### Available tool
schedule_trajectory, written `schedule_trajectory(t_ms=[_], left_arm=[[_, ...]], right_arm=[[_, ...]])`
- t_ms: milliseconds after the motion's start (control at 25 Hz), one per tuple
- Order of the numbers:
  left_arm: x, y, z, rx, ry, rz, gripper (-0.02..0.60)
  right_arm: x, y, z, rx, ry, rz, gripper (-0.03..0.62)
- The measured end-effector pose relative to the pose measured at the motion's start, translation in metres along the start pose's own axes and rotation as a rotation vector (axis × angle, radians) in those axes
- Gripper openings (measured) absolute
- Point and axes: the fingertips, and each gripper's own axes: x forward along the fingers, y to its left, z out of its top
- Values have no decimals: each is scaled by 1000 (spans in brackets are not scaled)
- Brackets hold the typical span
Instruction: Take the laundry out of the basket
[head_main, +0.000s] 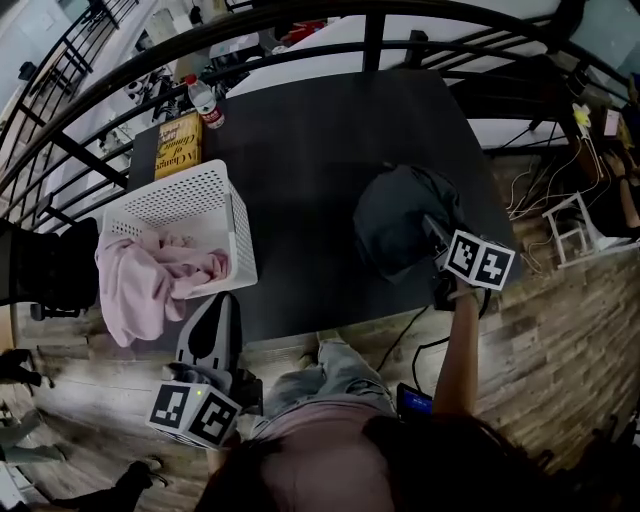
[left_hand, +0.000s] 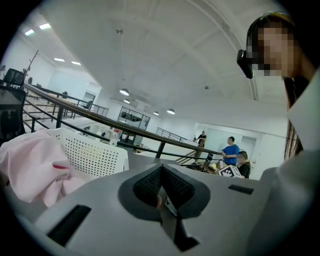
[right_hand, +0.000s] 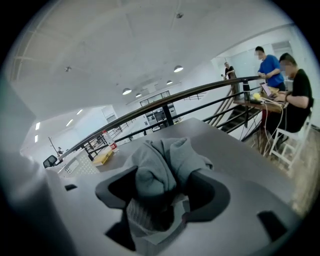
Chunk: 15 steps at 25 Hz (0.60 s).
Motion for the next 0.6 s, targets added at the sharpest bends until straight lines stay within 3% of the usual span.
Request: schedule_trajectory(t_ms=[320, 600], left_arm=[[-29, -2, -1, 5, -21, -67, 0], [-63, 1, -1, 15, -43, -98, 0]], right_arm=[[-45, 4, -1, -29, -59, -70, 288], [-84, 27, -11, -36, -110, -78, 288]])
